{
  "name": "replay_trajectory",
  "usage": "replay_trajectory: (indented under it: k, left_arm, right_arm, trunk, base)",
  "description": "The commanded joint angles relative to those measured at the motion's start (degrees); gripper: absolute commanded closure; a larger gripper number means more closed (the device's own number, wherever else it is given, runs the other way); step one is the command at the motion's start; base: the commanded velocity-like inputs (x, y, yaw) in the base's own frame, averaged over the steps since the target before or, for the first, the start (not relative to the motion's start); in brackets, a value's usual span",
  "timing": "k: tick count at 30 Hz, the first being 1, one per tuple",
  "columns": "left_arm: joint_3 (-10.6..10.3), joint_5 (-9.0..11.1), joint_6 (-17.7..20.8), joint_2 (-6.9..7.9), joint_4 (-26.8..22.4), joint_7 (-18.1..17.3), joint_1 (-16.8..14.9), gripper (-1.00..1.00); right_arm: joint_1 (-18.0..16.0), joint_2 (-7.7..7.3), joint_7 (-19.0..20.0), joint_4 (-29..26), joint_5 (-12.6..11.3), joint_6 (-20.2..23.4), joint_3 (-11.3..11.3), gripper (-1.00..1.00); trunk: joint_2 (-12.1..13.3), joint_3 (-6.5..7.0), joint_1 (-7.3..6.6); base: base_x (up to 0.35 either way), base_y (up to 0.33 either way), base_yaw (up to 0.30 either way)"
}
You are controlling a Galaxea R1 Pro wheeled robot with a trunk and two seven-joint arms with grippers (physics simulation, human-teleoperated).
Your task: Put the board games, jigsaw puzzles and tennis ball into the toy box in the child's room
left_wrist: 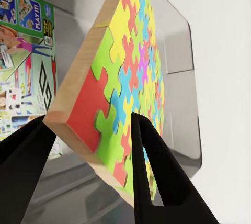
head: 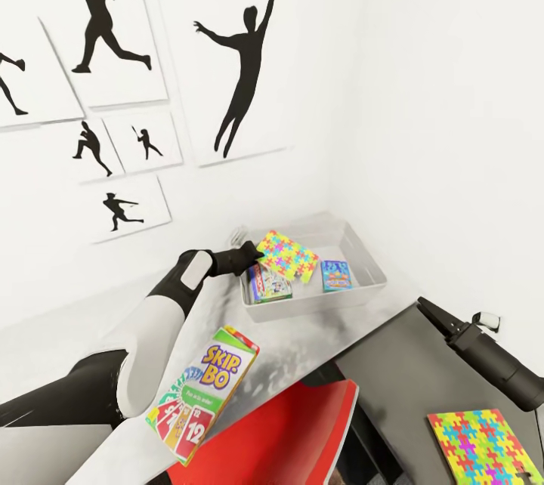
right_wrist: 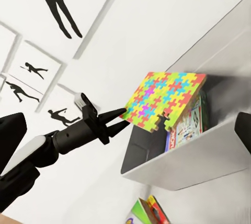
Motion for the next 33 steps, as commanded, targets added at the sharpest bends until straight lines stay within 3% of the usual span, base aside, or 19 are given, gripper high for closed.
replay_trajectory:
  k: [1, 28, 29, 33]
  left_arm:
    - [0.48, -0.06, 0.44, -0.07, -0.09, -0.09, -0.06, 1.0]
    - [0.48, -0.06, 0.35, -0.07, -0.19, -0.18, -0.06, 1.0]
    - [0.48, -0.06, 0.35, -0.07, -0.19, -0.18, -0.06, -1.0]
    - [0.48, -0.06, 0.42, -0.07, -0.33, -0.18, -0.06, -1.0]
  right_arm:
    - [-0.04, -0.01, 0.11, 0.0, -0.08, 0.29, -0.04, -1.0]
    - [-0.01, 0.0, 0.2, -0.06, -0.08, 0.29, -0.92, -1.0]
    - [-0.01, 0.0, 0.2, -0.05, -0.08, 0.29, -0.92, -1.0]
    - [0.0, 0.0, 0.2, -0.04, -0.08, 0.29, -0.92, -1.0]
  trunk:
    - [-0.12, -0.21, 0.03]
    - [-0.12, -0.74, 0.03]
    - [-0.12, -0.74, 0.03]
    - [-0.12, -0.74, 0.03]
  base:
    - [0.0, 0.0, 0.0]
    - [0.0, 0.0, 0.0]
    - [0.0, 0.0, 0.0]
    - [0.0, 0.0, 0.0]
